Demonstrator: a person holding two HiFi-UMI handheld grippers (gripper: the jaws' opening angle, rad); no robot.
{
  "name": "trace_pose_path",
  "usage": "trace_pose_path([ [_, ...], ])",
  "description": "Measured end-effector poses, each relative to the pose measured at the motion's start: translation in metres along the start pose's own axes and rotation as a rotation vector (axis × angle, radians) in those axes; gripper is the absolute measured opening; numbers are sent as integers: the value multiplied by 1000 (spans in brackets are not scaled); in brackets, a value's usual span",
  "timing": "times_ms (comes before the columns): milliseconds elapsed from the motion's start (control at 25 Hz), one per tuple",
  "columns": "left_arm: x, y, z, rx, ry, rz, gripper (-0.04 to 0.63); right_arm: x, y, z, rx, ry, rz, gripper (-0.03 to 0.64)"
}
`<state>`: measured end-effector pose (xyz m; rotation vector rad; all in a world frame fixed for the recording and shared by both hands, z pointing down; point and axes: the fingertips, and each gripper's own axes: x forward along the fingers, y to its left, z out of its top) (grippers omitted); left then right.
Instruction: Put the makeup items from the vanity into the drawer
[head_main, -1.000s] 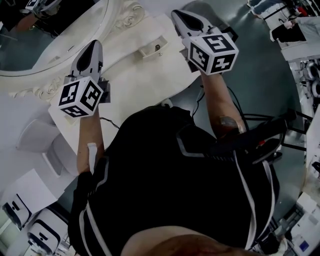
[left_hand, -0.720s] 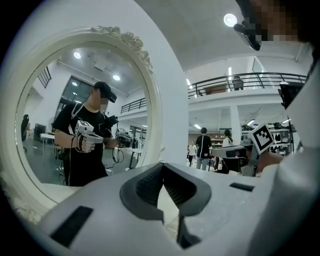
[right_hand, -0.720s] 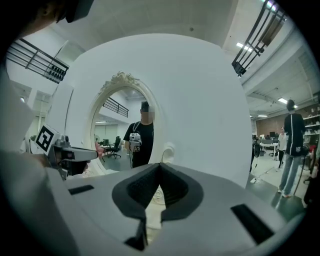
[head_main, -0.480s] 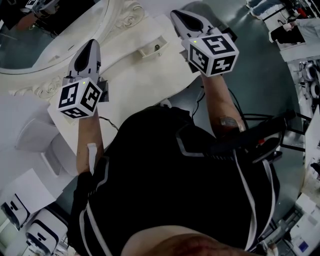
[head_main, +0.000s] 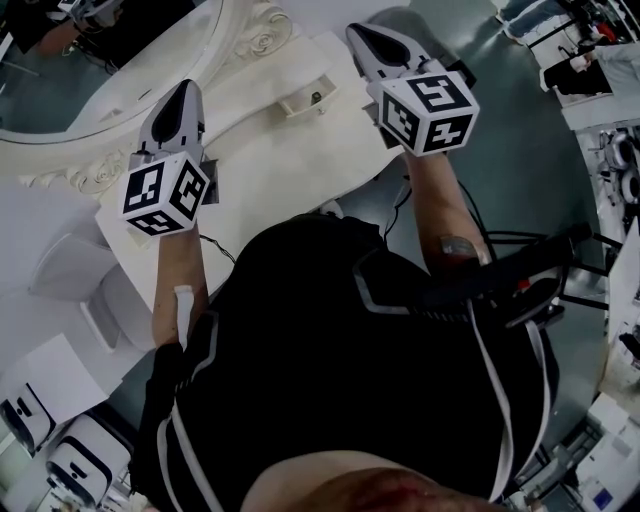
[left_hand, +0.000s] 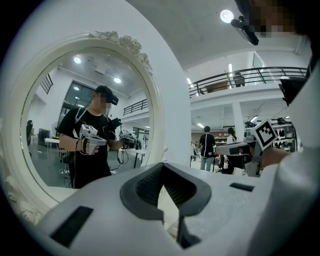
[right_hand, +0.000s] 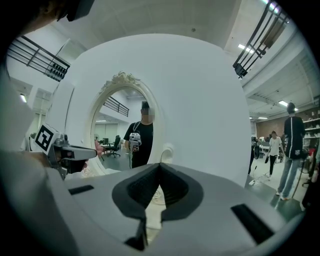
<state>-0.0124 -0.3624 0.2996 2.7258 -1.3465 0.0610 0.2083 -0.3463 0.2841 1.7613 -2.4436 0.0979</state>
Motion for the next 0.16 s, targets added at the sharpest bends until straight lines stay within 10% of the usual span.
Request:
trace_pose_path([
  [160, 0, 0, -1, -10, -1, 3, 3, 0, -1, 1, -1, -1, 0, 3],
])
